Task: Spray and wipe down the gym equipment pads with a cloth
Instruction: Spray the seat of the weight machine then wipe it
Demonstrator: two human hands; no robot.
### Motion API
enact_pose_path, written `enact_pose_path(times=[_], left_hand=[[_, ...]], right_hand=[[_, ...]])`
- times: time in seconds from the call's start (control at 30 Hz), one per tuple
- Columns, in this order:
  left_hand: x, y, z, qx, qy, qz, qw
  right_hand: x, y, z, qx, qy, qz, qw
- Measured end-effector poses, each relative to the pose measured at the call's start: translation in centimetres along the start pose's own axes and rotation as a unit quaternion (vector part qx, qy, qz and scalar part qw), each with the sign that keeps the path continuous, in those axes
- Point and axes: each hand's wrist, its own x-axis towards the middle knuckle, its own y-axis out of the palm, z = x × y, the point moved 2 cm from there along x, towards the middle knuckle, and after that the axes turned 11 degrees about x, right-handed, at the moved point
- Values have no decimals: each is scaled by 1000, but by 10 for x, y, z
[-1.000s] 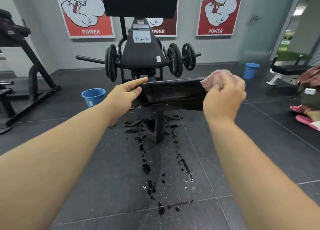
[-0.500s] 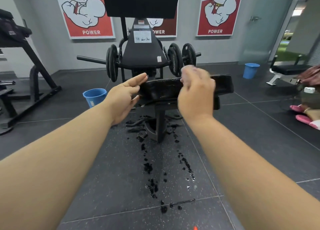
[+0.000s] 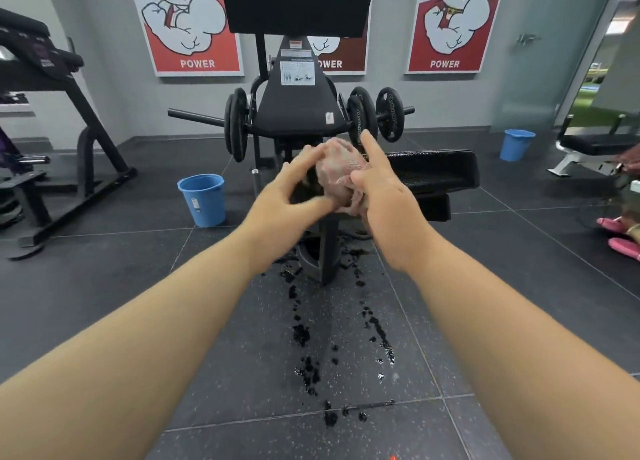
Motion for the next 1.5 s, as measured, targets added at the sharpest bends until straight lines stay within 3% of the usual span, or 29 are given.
enact_pose_path(times=[0.07, 0.13, 0.17, 0.23, 0.3, 0.4, 0.47, 0.5, 0.53, 0.63, 0.7, 0.77, 0.83, 0.9, 0.97, 1.03, 1.1, 1.23, 1.37, 1.43, 1.5], left_hand=[[2, 15, -9, 144, 79, -47, 985], [11, 20, -17, 192, 106, -132, 967], [16, 20, -16, 185, 108, -158, 964], [22, 14, -11, 140, 103, -212, 962], [21, 13, 0, 133, 99, -267, 949], [17, 27, 9, 243, 75, -304, 918], [18, 42, 12, 350, 104, -278, 888], [22, 45, 18, 378, 108, -271, 878], [27, 44, 20, 369, 93, -269, 885], [36, 37, 32, 205, 54, -303, 929], [40, 42, 33, 122, 75, -337, 931], [43, 44, 29, 7, 37, -368, 929], [51, 33, 33, -186, -94, -395, 895], [54, 20, 37, -300, -188, -383, 853], [44, 21, 28, -261, -143, -392, 870], [34, 36, 17, -83, -49, -380, 920], [40, 42, 29, 19, -45, -370, 928], [58, 14, 58, -185, -240, -352, 886], [53, 19, 74, -244, -279, -316, 873], [43, 21, 90, -292, -308, -346, 837], [30, 27, 103, -355, -383, -354, 776]], right_hand=[[-4, 1, 3, 67, 38, 31, 997], [-6, -4, 11, 77, 65, 8, 995], [-5, -10, 19, 57, 48, -24, 997], [5, -28, 36, -102, -57, -135, 984], [23, -41, 39, -278, -136, -185, 933], [50, -34, 12, -476, -152, -148, 853], [57, -30, -6, -545, -187, -183, 796], [57, -31, -11, -547, -208, -199, 786], [56, -33, -12, -545, -228, -207, 780], [59, -40, -17, -535, -267, -203, 775], [61, -39, -20, -542, -276, -213, 765], [62, -38, -22, -543, -278, -213, 763], [62, -40, -21, -543, -279, -209, 764], [59, -41, -20, -547, -269, -206, 766], [59, -39, -20, -551, -255, -201, 769], [60, -39, -20, -556, -241, -205, 769], [60, -40, -20, -554, -243, -203, 770], [61, -41, -23, -553, -264, -211, 762], [63, -41, -26, -552, -303, -239, 739], [63, -42, -26, -554, -303, -234, 739], [63, -42, -25, -562, -296, -230, 737]])
